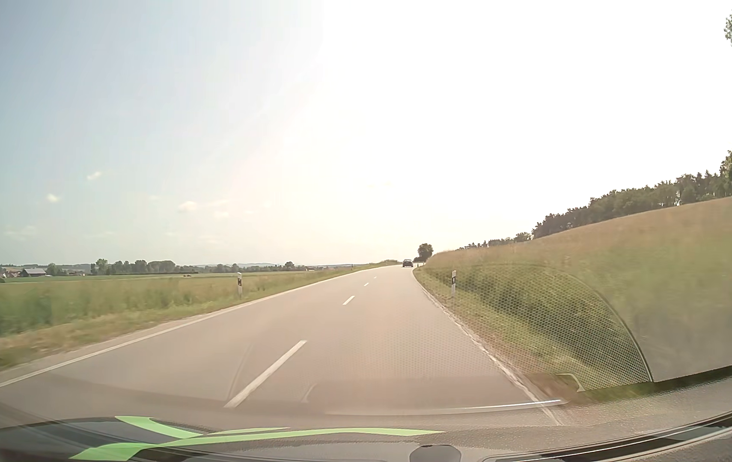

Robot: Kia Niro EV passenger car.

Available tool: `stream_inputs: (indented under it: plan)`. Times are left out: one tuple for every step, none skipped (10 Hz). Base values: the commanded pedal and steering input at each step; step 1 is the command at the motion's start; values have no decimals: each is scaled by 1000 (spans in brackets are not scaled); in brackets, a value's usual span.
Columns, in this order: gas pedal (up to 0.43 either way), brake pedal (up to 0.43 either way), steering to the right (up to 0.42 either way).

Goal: Follow the waypoints while adhering to traffic rules and regulations

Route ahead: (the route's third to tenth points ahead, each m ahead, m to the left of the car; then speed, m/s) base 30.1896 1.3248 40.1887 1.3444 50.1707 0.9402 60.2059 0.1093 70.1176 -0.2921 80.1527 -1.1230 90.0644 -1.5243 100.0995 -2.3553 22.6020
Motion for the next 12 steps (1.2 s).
stream_inputs:
  plan:
    - [150, 0, -4]
    - [157, 0, -4]
    - [157, 0, -3]
    - [157, 0, -3]
    - [157, 0, -3]
    - [157, 0, -1]
    - [157, 0, 1]
    - [157, 0, 2]
    - [157, 0, 2]
    - [150, 0, 2]
    - [138, 0, 2]
    - [59, 0, 2]
